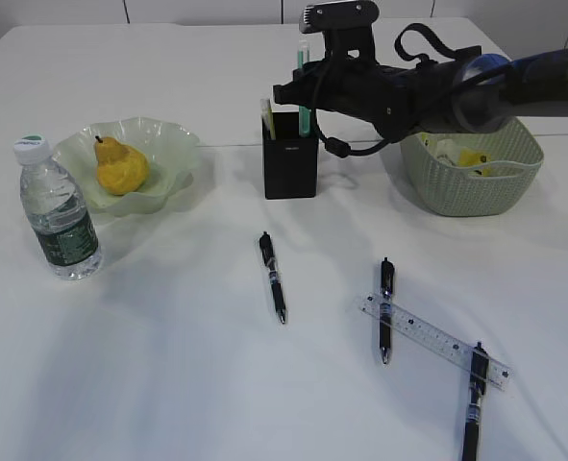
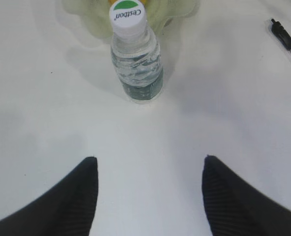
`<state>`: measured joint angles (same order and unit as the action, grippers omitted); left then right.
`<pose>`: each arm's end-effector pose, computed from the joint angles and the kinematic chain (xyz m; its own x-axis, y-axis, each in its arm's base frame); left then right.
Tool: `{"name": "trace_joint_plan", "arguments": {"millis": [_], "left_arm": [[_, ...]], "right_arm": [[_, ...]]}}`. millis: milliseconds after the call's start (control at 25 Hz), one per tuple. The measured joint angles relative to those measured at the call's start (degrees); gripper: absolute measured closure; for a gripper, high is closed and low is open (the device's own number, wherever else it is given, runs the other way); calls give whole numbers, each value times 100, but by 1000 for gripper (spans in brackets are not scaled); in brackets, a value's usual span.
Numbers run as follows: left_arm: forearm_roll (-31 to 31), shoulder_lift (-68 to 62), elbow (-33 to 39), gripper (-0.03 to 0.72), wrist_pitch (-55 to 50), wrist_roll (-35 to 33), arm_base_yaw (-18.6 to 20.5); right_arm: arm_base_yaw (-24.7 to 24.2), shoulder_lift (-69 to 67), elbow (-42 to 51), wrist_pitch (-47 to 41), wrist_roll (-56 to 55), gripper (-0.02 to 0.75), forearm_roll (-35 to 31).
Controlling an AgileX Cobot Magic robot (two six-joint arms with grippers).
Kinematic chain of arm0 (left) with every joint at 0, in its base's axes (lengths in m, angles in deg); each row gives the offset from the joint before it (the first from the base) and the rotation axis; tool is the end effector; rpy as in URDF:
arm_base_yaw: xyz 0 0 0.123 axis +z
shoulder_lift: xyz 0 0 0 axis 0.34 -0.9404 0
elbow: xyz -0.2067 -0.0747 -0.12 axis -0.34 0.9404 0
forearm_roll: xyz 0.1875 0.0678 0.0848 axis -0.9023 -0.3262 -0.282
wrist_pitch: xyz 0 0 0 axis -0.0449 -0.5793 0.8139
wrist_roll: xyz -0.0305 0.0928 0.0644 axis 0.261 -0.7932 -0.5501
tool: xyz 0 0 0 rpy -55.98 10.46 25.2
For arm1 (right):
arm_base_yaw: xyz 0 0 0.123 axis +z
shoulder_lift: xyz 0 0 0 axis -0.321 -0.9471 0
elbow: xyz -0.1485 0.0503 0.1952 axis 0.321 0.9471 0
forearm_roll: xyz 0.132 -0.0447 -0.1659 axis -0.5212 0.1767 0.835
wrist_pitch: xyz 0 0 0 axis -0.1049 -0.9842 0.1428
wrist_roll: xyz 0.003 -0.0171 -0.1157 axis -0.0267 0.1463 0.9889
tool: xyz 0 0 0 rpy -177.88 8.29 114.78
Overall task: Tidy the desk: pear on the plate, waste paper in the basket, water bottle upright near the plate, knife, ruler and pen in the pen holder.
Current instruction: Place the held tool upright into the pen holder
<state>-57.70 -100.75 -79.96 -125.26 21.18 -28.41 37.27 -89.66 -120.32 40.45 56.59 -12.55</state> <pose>0.2124 -0.0323 0.2802 -0.7443 0.1835 -0.6421 0.2044 0.9780 0.0426 0.4846 0.1635 0.1778 -0.2570 -0.0783 -0.9632 -0.3234 0.9462 0.0093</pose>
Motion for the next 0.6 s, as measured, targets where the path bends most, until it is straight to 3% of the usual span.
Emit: {"name": "trace_joint_plan", "arguments": {"millis": [600], "left_arm": [[0, 0, 0, 222, 0, 0, 0]], "right_arm": [[0, -144, -174, -84, 0, 594, 149]]}}
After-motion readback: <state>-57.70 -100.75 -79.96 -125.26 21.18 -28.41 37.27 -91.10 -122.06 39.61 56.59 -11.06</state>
